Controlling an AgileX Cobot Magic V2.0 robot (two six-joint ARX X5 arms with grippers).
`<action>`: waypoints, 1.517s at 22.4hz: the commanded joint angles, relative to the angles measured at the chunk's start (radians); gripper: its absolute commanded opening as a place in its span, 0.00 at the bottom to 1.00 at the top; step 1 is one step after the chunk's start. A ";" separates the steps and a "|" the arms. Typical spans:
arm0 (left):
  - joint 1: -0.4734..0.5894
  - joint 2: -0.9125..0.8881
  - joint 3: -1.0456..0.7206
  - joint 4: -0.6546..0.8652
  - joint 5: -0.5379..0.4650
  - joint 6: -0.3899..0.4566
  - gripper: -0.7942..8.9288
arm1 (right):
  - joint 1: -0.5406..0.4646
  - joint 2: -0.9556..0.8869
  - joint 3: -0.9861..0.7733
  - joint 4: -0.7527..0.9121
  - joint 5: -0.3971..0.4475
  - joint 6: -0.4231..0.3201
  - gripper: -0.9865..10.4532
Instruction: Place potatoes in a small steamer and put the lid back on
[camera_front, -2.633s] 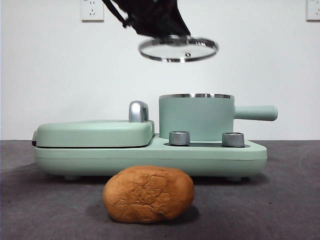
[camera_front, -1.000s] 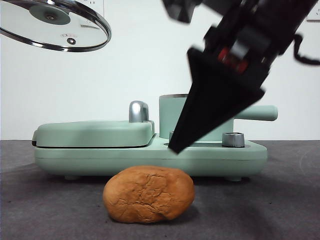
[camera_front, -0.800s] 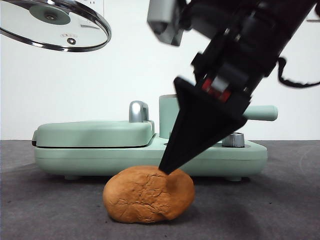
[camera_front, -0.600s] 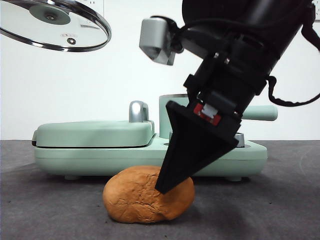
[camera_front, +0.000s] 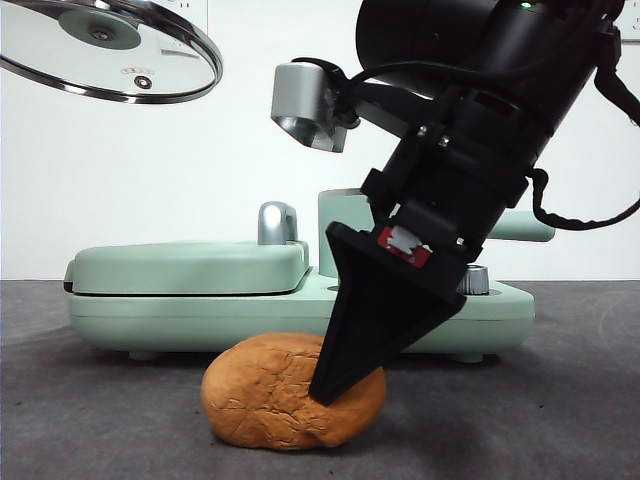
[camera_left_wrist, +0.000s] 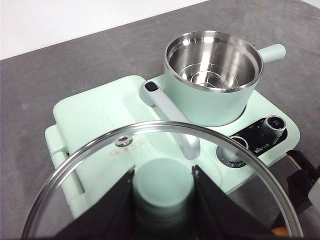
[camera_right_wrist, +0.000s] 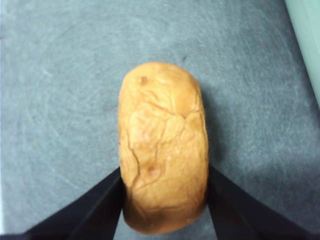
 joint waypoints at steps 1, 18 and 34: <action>-0.004 0.000 0.014 0.027 0.001 0.000 0.09 | 0.002 -0.014 0.035 -0.054 0.000 0.080 0.27; -0.004 0.000 0.014 0.028 0.001 0.004 0.09 | -0.258 -0.085 0.726 -0.740 0.236 0.288 0.27; -0.004 0.000 0.014 0.027 0.001 -0.004 0.09 | -0.383 0.263 0.994 -0.597 0.181 0.285 0.27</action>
